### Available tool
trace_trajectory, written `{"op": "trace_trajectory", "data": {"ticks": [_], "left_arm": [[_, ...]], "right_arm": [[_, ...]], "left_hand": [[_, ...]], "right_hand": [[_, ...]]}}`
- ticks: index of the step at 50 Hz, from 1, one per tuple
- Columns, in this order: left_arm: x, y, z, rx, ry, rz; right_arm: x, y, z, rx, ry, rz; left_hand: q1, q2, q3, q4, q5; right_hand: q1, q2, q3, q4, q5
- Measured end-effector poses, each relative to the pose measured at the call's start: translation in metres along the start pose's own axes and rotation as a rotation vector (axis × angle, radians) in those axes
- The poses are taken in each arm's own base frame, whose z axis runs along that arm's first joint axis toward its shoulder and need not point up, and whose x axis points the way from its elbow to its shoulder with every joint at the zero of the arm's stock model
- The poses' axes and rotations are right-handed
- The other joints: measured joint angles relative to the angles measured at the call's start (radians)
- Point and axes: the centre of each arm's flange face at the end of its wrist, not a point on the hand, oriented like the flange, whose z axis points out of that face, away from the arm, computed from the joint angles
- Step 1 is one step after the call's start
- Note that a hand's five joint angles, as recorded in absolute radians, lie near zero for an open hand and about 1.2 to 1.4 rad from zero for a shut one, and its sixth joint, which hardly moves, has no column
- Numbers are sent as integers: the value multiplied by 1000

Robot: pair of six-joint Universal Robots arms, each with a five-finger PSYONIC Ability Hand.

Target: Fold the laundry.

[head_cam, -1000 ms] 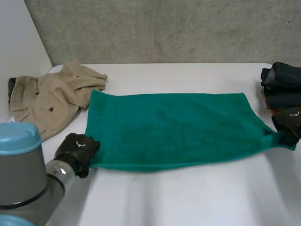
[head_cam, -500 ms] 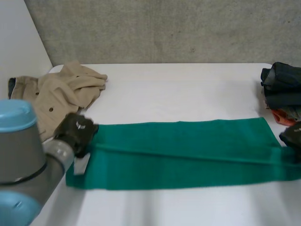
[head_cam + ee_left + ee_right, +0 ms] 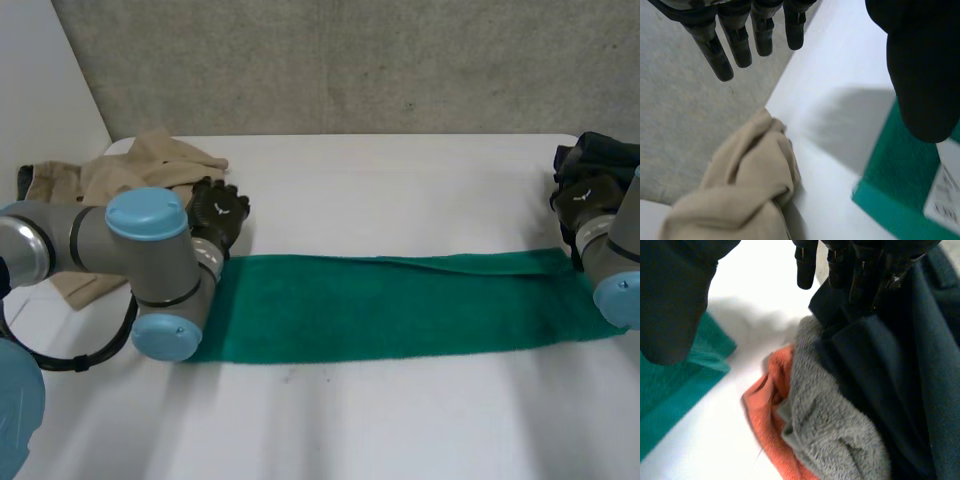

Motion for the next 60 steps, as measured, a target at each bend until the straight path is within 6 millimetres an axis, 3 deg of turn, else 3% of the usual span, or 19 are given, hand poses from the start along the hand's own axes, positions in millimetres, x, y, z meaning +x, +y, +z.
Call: {"op": "trace_trajectory", "data": {"ticks": [5,7,10,15,20,27,38,42,43,44,48,53,57,59,60], "left_arm": [[-4,-16,-11,39,-9,-10],[-10,-25,-22,58,-15,-17],[-18,-33,-33,71,-20,-28],[-29,-40,-54,83,-20,-64],[-29,-36,-71,65,4,-100],[-19,-23,-80,27,37,-111],[-13,-17,-80,10,52,-106],[-13,-17,-81,9,54,-105],[-12,-17,-81,9,56,-104],[-12,-17,-82,9,57,-104],[-10,-18,-84,12,63,-103],[-11,-21,-89,21,64,-102],[-15,-24,-92,29,57,-104],[-15,-24,-92,29,57,-104],[-18,-25,-94,31,52,-106]], "right_arm": [[17,-21,-24,69,-1,91],[27,-32,-42,122,-27,128],[35,-36,-59,153,-64,149],[50,-21,-86,114,-152,176],[51,13,-101,-7,-250,214],[36,48,-100,-23,-305,184],[3,82,-69,-1,-316,130],[-1,90,-59,-11,-308,127],[2,94,-55,-25,-288,127],[3,95,-54,-30,-283,127],[21,109,-44,-98,-191,120],[58,123,-37,-195,-34,61],[78,126,-36,-222,30,-9],[78,126,-36,-222,30,-9],[84,119,-37,-206,51,-49]], "left_hand": [[0,-3,-1,-2,0],[0,-3,-1,-2,0],[0,-3,-1,-2,0],[0,-3,-1,-2,0],[0,-3,-1,-2,0],[0,-3,-1,-2,0],[0,-3,-1,-2,0],[0,-3,-1,-2,0],[0,-3,-1,-2,0],[0,-3,-1,-2,0],[0,-3,-1,-2,0],[0,-3,-1,-2,0],[0,-3,-1,-2,0],[0,-3,-1,-2,0],[0,-3,-1,-2,0]], "right_hand": [[0,0,0,0,0],[0,0,0,0,0],[0,0,0,0,0],[1,3,2,0,0],[3,4,3,2,3],[4,4,49,3,39],[169,200,206,183,167],[495,540,532,515,477],[712,885,869,844,798],[742,932,911,898,852],[764,958,957,947,899],[776,958,957,947,910],[778,958,957,947,914],[778,958,957,947,914],[778,958,957,947,915]]}}
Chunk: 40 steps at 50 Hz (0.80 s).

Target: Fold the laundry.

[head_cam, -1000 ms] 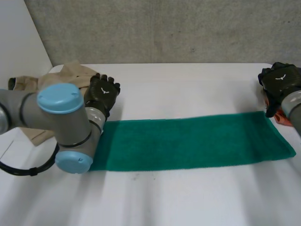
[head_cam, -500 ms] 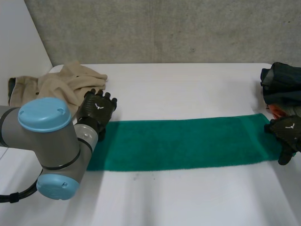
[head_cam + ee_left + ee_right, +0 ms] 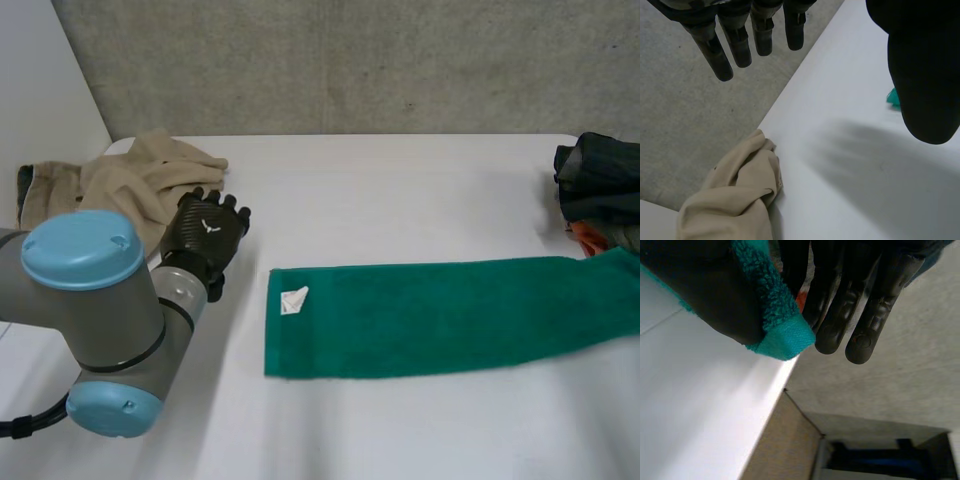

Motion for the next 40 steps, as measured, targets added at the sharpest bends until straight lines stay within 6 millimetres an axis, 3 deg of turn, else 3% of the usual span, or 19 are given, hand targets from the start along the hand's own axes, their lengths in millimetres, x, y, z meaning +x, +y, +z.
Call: {"op": "trace_trajectory", "data": {"ticks": [5,7,8,9,10,13,16,19,20,21,26,29,32,33,34,40], "left_arm": [[-3,0,-3,-2,-7,-2],[-5,0,-5,-3,-11,-3],[-6,0,-5,-4,-14,-4],[-6,0,-5,-4,-14,-4],[-9,0,-7,-4,-20,-5],[-13,0,-9,-6,-31,-8],[-17,0,-12,-7,-42,-13],[-19,0,-13,-10,-46,-18],[-19,1,-14,-12,-46,-22],[-19,2,-15,-15,-44,-26],[-16,5,-17,-23,-33,-41],[-13,5,-17,-24,-27,-47],[-12,3,-16,-17,-25,-51],[-12,3,-16,-17,-25,-51],[-12,-1,-15,-2,-26,-52],[-3,-23,-13,77,-13,-56]], "right_arm": [[-3,-33,-13,105,6,-17],[-20,-80,-37,273,-26,10],[-26,-94,-45,325,-43,18],[-26,-94,-45,325,-43,18],[-45,-126,-70,462,-99,32],[-71,-162,-105,629,-190,38],[-121,-194,-155,827,-362,8],[-152,-203,-181,916,-466,-24],[-171,-205,-196,959,-524,-48],[-204,-205,-222,1025,-626,-99],[-249,-192,-254,1088,-752,-196],[-257,-185,-259,1085,-778,-222],[-253,-183,-256,1063,-773,-210],[-253,-183,-256,1063,-773,-210],[-241,-185,-249,1036,-748,-171],[-181,-190,-214,883,-659,62]], "left_hand": [[0,0,0,0,0],[0,0,0,0,0],[0,0,0,0,0],[0,0,0,0,0],[0,0,0,0,0],[0,0,0,0,0],[0,0,0,0,0],[0,0,0,0,0],[0,0,0,0,0],[0,0,0,0,0],[0,0,0,0,0],[0,0,0,0,0],[0,0,0,0,0],[0,0,0,0,0],[0,0,0,0,0],[0,0,0,0,0]], "right_hand": [[0,0,0,0,1],[9,0,0,0,5],[9,0,0,0,5],[9,0,0,0,5],[9,0,0,1,5],[9,0,0,1,6],[9,0,0,1,9],[9,0,0,1,9],[9,0,0,1,9],[9,0,0,1,10],[9,0,0,1,10],[-96,-149,-134,-138,-110],[-556,-645,-615,-618,-580],[-556,-645,-615,-618,-580],[-740,-889,-882,-879,-839],[-779,-961,-969,-952,-919]]}}
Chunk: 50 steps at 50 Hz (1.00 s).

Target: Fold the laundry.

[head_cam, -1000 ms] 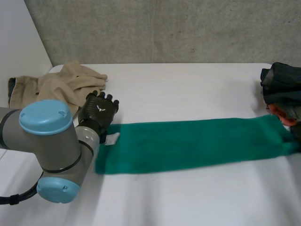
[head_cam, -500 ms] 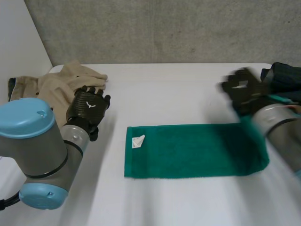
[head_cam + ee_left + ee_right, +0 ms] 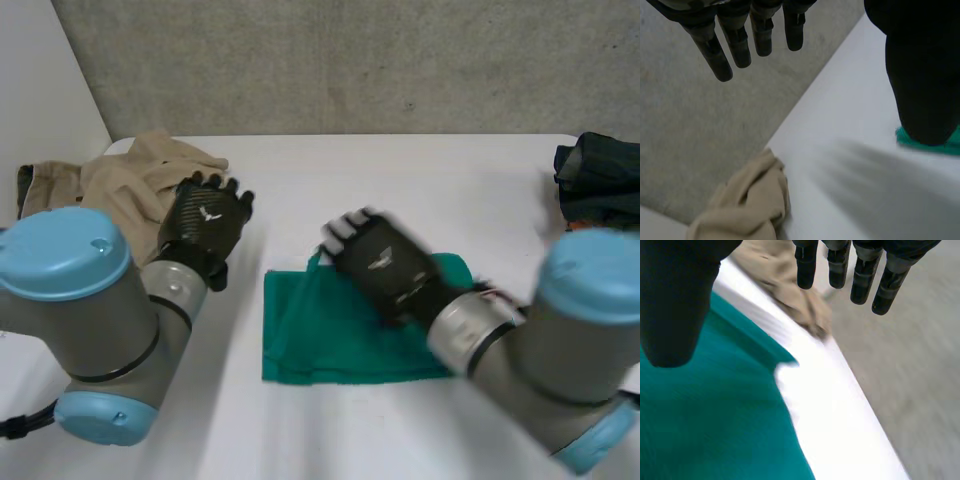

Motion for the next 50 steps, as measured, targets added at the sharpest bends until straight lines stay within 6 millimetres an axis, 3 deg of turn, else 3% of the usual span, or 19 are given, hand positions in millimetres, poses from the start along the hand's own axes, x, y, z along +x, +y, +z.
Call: {"op": "trace_trajectory", "data": {"ticks": [3,6,13,21,26,27,29,35,36,38,39,40,41,43,44,45,46,48,50], "left_arm": [[11,-12,0,44,25,-12],[24,-23,-1,82,57,-31],[66,-40,-5,146,174,-113],[102,-17,6,88,235,-109],[100,0,10,28,211,-77],[97,5,10,5,196,-67],[91,13,9,-34,171,-53],[75,17,-2,-80,134,-45],[63,14,-13,-90,115,-48],[59,12,-16,-90,109,-51],[50,9,-24,-89,92,-57],[50,9,-24,-89,92,-57],[39,6,-30,-87,70,-64],[31,5,-34,-88,53,-69],[26,5,-36,-89,41,-73],[26,5,-36,-89,41,-73],[15,5,-39,-92,15,-79],[6,7,-41,-97,-10,-85],[-1,8,-42,-102,-27,-89]], "right_arm": [[33,12,-13,-77,87,168],[48,24,-25,-156,127,298],[52,59,-51,-348,141,401],[46,92,-60,-463,140,344],[43,110,-57,-505,146,335],[43,114,-56,-515,154,328],[45,119,-54,-523,168,312],[56,123,-47,-526,226,226],[63,109,-37,-484,255,132],[63,102,-34,-466,258,103],[60,80,-23,-405,254,24],[60,80,-23,-405,254,24],[47,53,-11,-328,225,-51],[39,41,-6,-291,206,-83],[22,22,1,-231,166,-131],[22,22,1,-231,166,-131],[-5,1,8,-152,103,-194],[-26,-11,11,-100,52,-236],[-61,-22,11,-37,-40,-293]], "left_hand": [[0,0,0,0,0],[0,0,0,0,0],[0,0,0,0,0],[0,0,0,0,0],[0,0,0,0,0],[0,0,0,0,0],[0,0,0,0,0],[0,0,0,0,0],[0,0,0,0,0],[0,0,0,0,0],[0,0,0,0,0],[0,0,0,0,0],[0,0,0,0,0],[0,0,0,0,0],[0,0,0,0,0],[0,0,0,0,0],[0,0,0,0,0],[0,0,0,0,0],[0,0,0,0,0]], "right_hand": [[0,0,0,0,0],[0,0,0,0,0],[5,19,22,3,9],[109,129,148,121,112],[273,329,337,304,284],[484,659,658,613,573],[517,848,877,846,796],[515,884,960,940,879],[515,959,970,952,905],[515,959,970,952,905],[515,959,970,952,912],[515,959,970,952,912],[515,959,970,953,916],[515,959,970,953,919],[515,959,970,953,922],[515,959,970,953,922],[515,959,970,953,927],[515,959,970,953,929],[515,959,970,953,930]]}}
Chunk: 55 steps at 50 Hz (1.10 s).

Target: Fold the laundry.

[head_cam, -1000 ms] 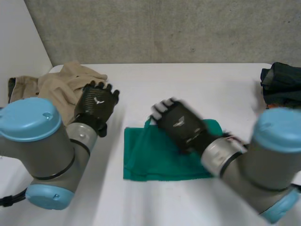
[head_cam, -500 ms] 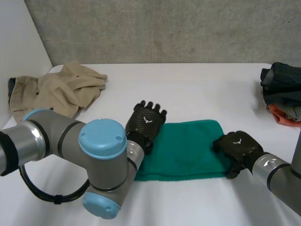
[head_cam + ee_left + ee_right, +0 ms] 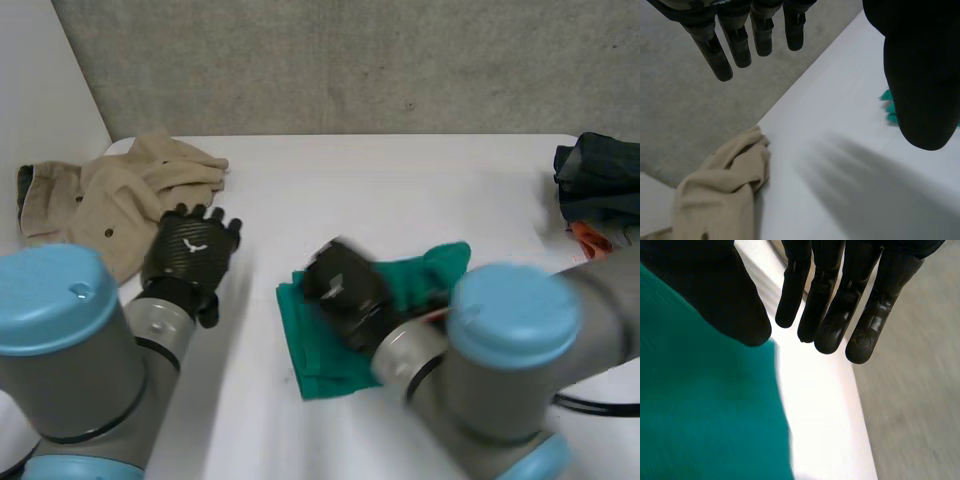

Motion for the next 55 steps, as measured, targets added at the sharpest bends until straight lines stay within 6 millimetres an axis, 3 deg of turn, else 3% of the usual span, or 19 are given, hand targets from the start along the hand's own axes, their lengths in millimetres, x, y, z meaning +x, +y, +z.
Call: {"op": "trace_trajectory", "data": {"ticks": [4,5,6,7,8,10,13,15,17,18,20,24,28,35,37,45,48,50,55], "left_arm": [[-7,1,0,-4,-19,-6],[-8,1,1,-2,-21,-7],[-8,1,1,-1,-21,-7],[-8,-1,2,7,-23,-9],[-8,-1,2,7,-23,-9],[-8,-7,6,30,-27,-15],[-6,-17,10,68,-27,-28],[-1,-24,14,94,-19,-36],[2,-29,16,109,-12,-40],[10,-35,18,129,4,-45],[15,-38,19,139,15,-46],[32,-44,18,159,57,-46],[41,-43,14,159,83,-41],[45,-38,11,149,98,-35],[45,-37,11,147,99,-34],[46,-34,12,140,100,-32],[47,-33,13,138,101,-32],[47,-33,12,136,102,-31],[47,-33,11,135,103,-31]], "right_arm": [[-38,-11,-5,57,-108,-41],[-44,-11,-6,65,-129,-37],[-47,-12,-7,69,-137,-30],[-48,-12,-9,77,-145,8],[-48,-12,-9,77,-145,8],[-30,-12,-11,82,-102,115],[10,-4,-11,67,6,265],[42,7,-14,45,94,384],[57,14,-16,31,140,445],[80,29,-21,-6,209,544],[93,41,-25,-40,248,604],[118,92,-44,-226,327,722],[117,136,-65,-400,291,685],[99,170,-81,-481,165,599],[87,190,-84,-482,96,567],[83,204,-80,-457,95,545],[83,208,-75,-442,107,542],[83,209,-74,-438,111,540],[86,208,-71,-428,123,533]], "left_hand": [[0,0,0,0,0],[0,0,0,0,0],[0,0,0,0,0],[0,0,0,0,0],[0,0,0,0,0],[0,0,0,0,0],[0,0,0,0,0],[0,0,0,0,0],[0,0,0,0,0],[0,0,0,0,0],[0,0,0,0,0],[0,0,0,0,0],[0,0,0,0,0],[0,0,0,0,0],[0,0,0,0,0],[0,0,0,0,0],[0,0,0,0,0],[0,0,0,0,0],[0,0,0,0,0]], "right_hand": [[36,-171,-173,-162,-139],[-71,-362,-360,-347,-316],[-71,-362,-360,-347,-316],[-310,-620,-613,-618,-585],[-310,-620,-613,-618,-585],[-514,-946,-950,-947,-917],[-517,-960,-969,-953,-930],[-517,-960,-969,-953,-930],[-517,-960,-969,-953,-930],[-517,-960,-969,-953,-930],[-499,-937,-945,-938,-914],[-418,-836,-835,-844,-829],[-407,-833,-824,-833,-814],[-384,-832,-802,-810,-793],[-338,-750,-744,-752,-748],[-275,-667,-671,-678,-681],[-23,-185,-209,-215,-235],[3,-51,-57,-62,-82],[1,-8,-1,-3,-29]]}}
